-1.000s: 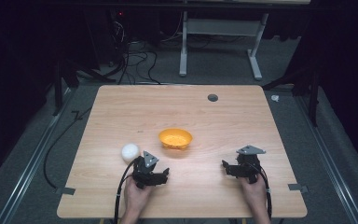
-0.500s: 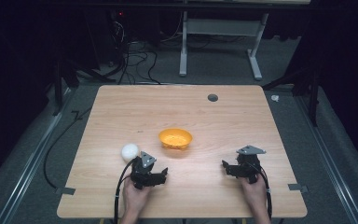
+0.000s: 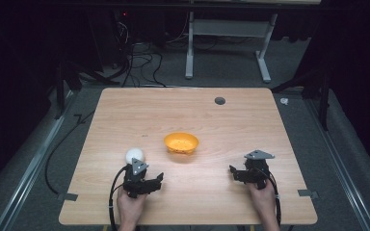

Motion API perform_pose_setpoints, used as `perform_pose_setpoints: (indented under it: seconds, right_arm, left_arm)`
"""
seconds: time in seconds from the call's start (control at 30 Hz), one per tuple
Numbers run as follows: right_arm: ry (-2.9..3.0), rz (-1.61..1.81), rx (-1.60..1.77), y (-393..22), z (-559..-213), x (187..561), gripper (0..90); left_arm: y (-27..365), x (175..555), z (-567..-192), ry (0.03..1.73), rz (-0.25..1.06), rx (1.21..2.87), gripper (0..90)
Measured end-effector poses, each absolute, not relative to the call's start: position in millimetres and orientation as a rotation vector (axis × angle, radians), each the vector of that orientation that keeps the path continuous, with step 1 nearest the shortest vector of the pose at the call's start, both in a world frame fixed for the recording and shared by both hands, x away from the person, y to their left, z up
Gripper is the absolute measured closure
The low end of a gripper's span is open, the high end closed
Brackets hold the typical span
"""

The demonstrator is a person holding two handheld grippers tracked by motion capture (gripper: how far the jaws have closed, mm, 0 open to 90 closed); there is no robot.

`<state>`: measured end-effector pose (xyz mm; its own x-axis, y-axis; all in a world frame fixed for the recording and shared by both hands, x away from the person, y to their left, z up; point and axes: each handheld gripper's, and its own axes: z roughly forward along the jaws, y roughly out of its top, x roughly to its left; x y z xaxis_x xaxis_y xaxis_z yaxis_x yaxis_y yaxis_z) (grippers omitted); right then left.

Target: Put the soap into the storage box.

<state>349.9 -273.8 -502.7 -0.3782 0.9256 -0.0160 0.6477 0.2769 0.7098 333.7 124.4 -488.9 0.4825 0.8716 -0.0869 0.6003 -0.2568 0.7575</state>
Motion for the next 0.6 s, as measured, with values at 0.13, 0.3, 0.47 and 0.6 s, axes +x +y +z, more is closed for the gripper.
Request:
perform_pose_setpoints:
  seconds: [0.13, 0.3, 0.47, 0.6]
  right_arm:
    - [2.123, 0.873, 1.417, -273.8, -502.7, 349.8, 19.5]
    - [2.123, 0.873, 1.418, -273.8, -502.7, 349.7, 19.5]
    - [2.123, 0.873, 1.417, -273.8, -502.7, 349.7, 19.5]
    - [2.123, 0.873, 1.417, -273.8, -502.7, 349.7, 19.5]
  left_arm:
    - [132.8, 331.6, -486.0, 1.23, 0.47, 1.958, 20.8]
    - [143.8, 330.8, -483.3, 1.248, 0.477, 1.941, 20.8]
    - [149.5, 330.7, -481.7, 1.26, 0.494, 1.932, 20.2]
    - [154.9, 331.8, -480.3, 1.281, 0.506, 1.922, 19.6]
